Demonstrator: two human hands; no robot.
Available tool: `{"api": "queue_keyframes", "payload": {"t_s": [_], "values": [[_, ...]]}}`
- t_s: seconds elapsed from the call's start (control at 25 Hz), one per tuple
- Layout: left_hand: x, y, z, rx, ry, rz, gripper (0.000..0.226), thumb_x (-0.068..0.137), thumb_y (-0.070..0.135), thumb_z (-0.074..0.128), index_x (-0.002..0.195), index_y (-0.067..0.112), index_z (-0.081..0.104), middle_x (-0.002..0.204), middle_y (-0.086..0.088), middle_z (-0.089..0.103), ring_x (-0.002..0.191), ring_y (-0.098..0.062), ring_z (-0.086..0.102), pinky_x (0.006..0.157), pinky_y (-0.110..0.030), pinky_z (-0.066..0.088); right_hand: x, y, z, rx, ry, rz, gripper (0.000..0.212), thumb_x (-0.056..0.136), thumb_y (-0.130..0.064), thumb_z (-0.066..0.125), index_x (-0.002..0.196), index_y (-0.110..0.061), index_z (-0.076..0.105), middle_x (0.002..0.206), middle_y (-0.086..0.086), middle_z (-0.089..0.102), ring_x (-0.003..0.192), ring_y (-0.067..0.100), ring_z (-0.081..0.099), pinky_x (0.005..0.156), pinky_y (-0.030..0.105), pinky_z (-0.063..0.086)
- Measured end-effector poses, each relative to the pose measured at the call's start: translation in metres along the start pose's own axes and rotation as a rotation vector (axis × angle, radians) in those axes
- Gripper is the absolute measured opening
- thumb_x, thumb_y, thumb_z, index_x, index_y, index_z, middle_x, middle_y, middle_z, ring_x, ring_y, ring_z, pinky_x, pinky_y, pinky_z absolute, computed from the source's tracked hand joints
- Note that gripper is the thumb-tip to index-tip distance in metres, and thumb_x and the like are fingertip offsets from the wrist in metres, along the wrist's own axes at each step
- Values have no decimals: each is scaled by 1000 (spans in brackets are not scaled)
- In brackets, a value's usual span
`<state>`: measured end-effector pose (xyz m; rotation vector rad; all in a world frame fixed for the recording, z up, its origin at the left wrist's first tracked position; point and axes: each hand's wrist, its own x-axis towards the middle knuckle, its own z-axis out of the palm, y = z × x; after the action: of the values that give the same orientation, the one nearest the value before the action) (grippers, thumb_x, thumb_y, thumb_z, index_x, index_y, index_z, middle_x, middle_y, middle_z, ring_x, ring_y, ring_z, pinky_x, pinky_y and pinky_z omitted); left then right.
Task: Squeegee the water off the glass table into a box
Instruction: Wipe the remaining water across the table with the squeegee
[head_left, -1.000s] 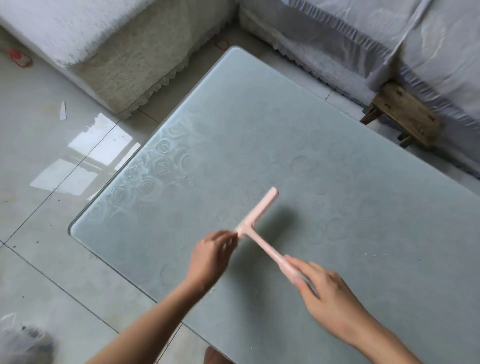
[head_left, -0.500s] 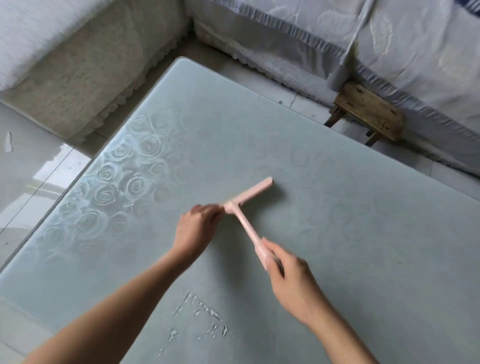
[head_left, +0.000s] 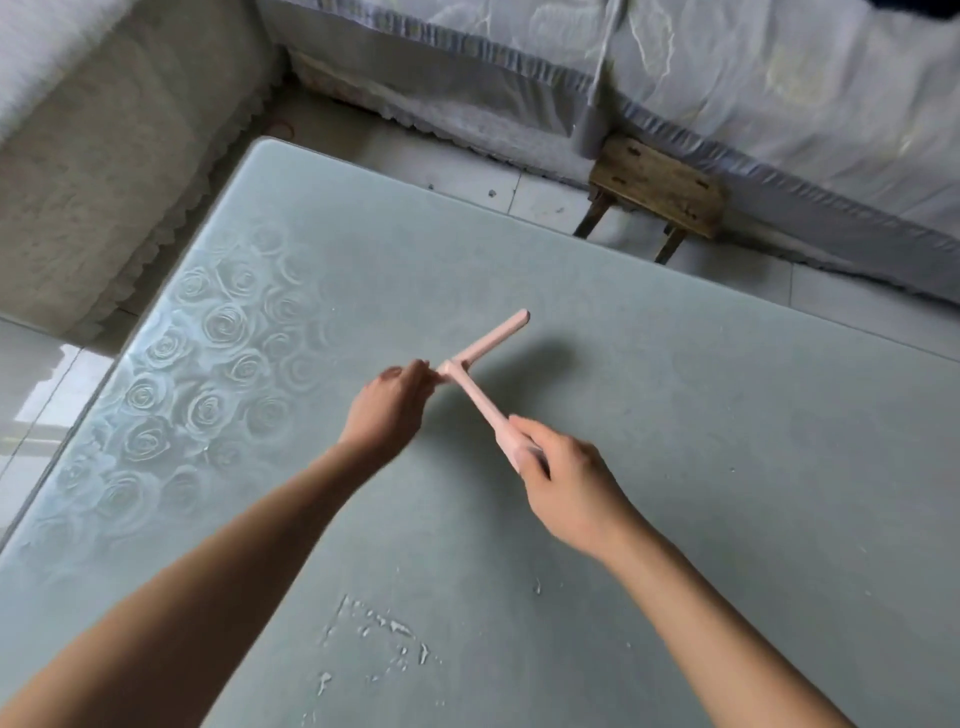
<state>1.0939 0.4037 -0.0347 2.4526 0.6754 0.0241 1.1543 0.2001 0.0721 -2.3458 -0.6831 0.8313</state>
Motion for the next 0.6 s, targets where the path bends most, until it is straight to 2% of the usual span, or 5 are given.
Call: {"api": "queue_keyframes", "payload": {"t_s": [0.16,0.28,0.4,0.48,0.6], "values": [[0,24,39,5,7,18,20,97,17,51,109,3,60,104,-19,66,98,-38,60,75,-41,47,-10,31,19,153,38,134,40,99,-14,39,139,-16,45,126,7,60,111,24,54,89,25,39],[-54,45,57,2,43,105,17,87,3,64,104,3,67,89,-18,69,83,-36,67,60,-36,50,-69,57,32,195,74,146,41,98,-14,42,139,-18,45,127,3,59,113,19,55,94,25,41],[-117,59,71,-1,-81,213,24,81,-1,68,104,5,69,86,-10,72,79,-29,69,55,-32,52,-142,73,41,214,97,182,41,95,-13,49,135,-22,50,121,1,62,106,13,60,88,18,42],[-145,73,74,-21,-218,157,20,87,5,64,106,6,68,95,-9,72,86,-30,68,59,-37,55,-174,82,37,180,88,206,43,93,-11,53,134,-23,52,110,3,64,92,10,60,79,16,42],[-140,104,73,-26,-253,135,20,91,13,61,110,9,66,100,-12,69,89,-34,66,61,-40,55,-188,97,7,172,91,179,41,92,-9,54,132,-19,54,112,5,65,95,13,62,82,17,42]]}}
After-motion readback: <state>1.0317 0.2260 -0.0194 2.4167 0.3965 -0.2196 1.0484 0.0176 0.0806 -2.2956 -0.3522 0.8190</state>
